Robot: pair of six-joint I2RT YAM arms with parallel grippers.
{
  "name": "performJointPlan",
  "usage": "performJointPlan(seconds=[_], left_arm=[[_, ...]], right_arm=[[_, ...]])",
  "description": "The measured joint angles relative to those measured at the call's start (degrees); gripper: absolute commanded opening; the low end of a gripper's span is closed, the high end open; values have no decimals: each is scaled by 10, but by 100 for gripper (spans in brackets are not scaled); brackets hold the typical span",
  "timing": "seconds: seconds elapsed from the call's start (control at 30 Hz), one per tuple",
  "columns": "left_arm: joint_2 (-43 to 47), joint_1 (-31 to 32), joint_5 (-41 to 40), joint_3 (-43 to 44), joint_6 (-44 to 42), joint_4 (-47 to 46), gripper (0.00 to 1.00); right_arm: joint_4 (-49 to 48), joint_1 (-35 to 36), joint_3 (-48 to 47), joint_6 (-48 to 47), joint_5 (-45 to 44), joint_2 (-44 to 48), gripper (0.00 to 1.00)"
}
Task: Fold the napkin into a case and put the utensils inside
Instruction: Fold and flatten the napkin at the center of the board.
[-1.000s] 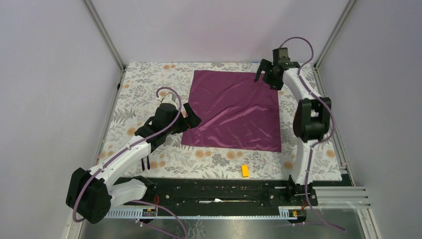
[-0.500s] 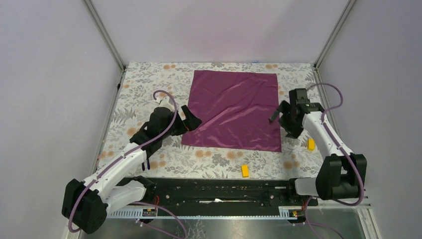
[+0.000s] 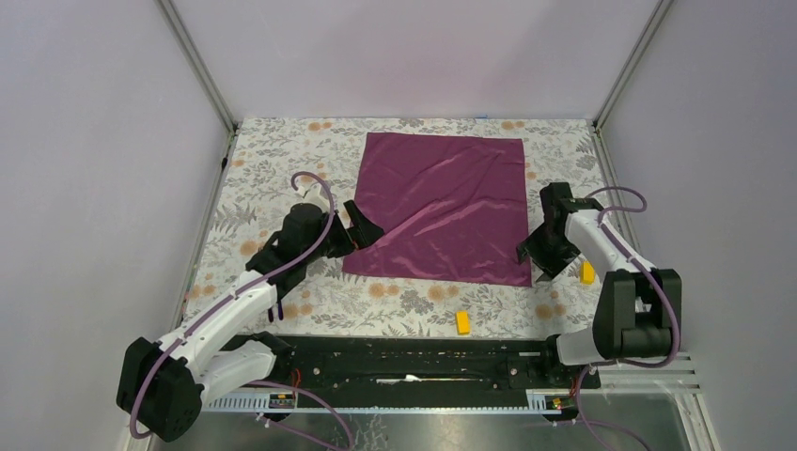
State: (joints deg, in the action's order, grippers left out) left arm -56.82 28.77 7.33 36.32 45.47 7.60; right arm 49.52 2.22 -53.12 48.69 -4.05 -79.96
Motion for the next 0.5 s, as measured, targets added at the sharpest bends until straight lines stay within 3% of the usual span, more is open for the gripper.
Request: performJointPlan(seconds=[0.2,0.37,0.5], left_arm=[[0,0,0,14,-4,0,99],[-6,0,0,16,-4,0,99],[-7,-1,0,16,-5,0,99]], right_arm=[[-7,0,4,7,0,-61,63],[-17,0,14,12,0,-78,53],[-26,-3,23,14,-1,-83,53]])
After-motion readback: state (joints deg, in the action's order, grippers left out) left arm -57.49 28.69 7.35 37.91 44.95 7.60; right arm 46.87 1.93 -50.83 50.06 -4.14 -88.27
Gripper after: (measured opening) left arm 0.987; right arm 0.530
